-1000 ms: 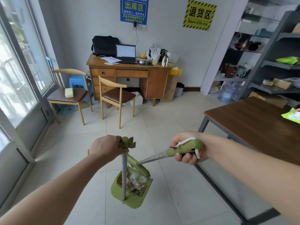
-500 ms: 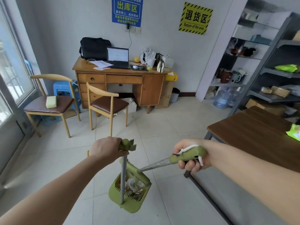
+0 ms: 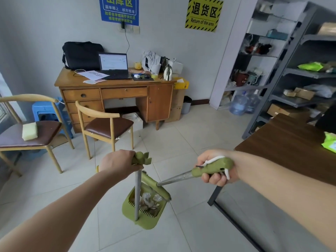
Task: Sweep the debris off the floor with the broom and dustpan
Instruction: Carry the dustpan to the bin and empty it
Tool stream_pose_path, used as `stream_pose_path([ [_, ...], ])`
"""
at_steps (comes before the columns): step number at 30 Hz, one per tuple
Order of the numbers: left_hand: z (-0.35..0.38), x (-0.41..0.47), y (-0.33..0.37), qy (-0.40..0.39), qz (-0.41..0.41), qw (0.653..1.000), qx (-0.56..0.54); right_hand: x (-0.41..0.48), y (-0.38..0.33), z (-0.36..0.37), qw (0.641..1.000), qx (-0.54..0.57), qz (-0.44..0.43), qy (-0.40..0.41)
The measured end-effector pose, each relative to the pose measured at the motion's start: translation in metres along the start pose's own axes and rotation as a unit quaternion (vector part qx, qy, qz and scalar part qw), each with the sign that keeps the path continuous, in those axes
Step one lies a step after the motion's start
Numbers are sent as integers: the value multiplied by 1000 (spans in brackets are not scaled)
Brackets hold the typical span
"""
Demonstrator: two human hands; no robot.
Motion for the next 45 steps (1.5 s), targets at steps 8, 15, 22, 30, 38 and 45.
stream_pose_path([
  [8,11,89,16,-3,4,1000,7,46,-46,-61,1000,0,6,-1],
  [15,28,184,41,-5,2,1000,-1,86,-96,-133,1000,-18,1,-2],
  [22,37,266,69,-11,-2,1000,-11,124,-143,-199,1000,-23,10,0],
  [30,47,365,95,-17,5,1000,-21,171,-189,-268,1000,-12,7,4],
  [38,69,489,117,-27,42,998,-26,230,-248,-339,1000,4,17,8],
  [45,63,605,132,-29,76,997,-15,268,-317,-401,999,28,17,22],
])
Point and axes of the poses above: each hand's wrist, its own x-axis towards the middle knuckle, its own z-axis out of the palm, y = z × x, the point moved 5 cm from there along x, towards the middle knuckle, and after that the axes turned 3 degrees about x, right-handed, at the moved point
